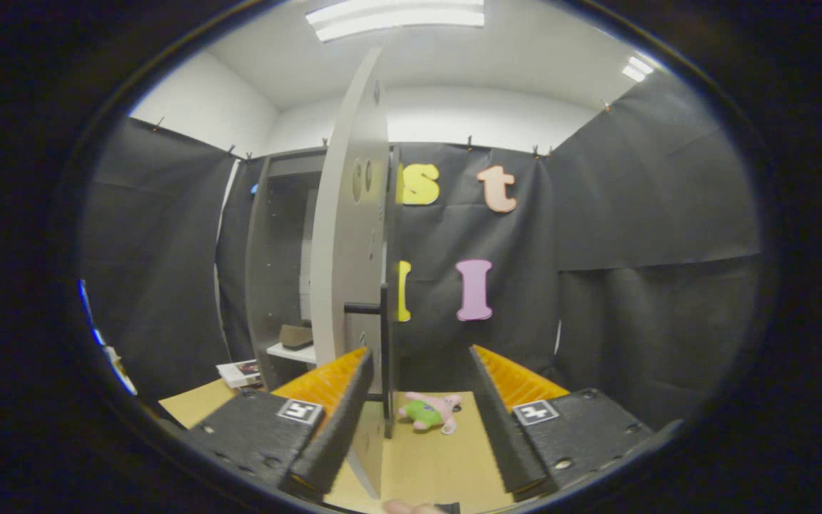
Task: Open the shoe cabinet door, grab the shoes and put them into the shoe cabinet, then close the shoe cabinet door.
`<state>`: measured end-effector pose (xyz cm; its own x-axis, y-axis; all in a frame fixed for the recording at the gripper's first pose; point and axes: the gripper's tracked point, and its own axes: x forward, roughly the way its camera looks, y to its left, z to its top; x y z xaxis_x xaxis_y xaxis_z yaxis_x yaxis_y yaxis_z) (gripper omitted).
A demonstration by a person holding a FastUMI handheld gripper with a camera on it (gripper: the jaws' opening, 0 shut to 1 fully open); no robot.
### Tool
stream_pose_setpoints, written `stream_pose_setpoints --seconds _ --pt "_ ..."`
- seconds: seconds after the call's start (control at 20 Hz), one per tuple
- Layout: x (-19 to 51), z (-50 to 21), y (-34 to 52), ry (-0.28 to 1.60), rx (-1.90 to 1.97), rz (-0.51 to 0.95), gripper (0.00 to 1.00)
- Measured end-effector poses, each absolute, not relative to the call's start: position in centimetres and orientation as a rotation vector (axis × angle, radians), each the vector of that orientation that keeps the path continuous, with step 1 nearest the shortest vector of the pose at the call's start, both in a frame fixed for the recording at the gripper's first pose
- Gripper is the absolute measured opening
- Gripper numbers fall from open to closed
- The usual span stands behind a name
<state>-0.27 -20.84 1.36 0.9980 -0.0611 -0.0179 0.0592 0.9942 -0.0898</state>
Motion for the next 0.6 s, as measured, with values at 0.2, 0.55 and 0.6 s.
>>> stream_pose_setpoints --seconds 0.2,0.55,0.6 --pt "-3.2 2.9 -18.3 -0.016 -0.063 -0.112 1.0" --pt "-5.0 3.0 -10.0 -0.089 -0.063 0.014 1.0" --pt "-4.7 2.3 -9.1 -0.08 -0.064 0.026 1.0"
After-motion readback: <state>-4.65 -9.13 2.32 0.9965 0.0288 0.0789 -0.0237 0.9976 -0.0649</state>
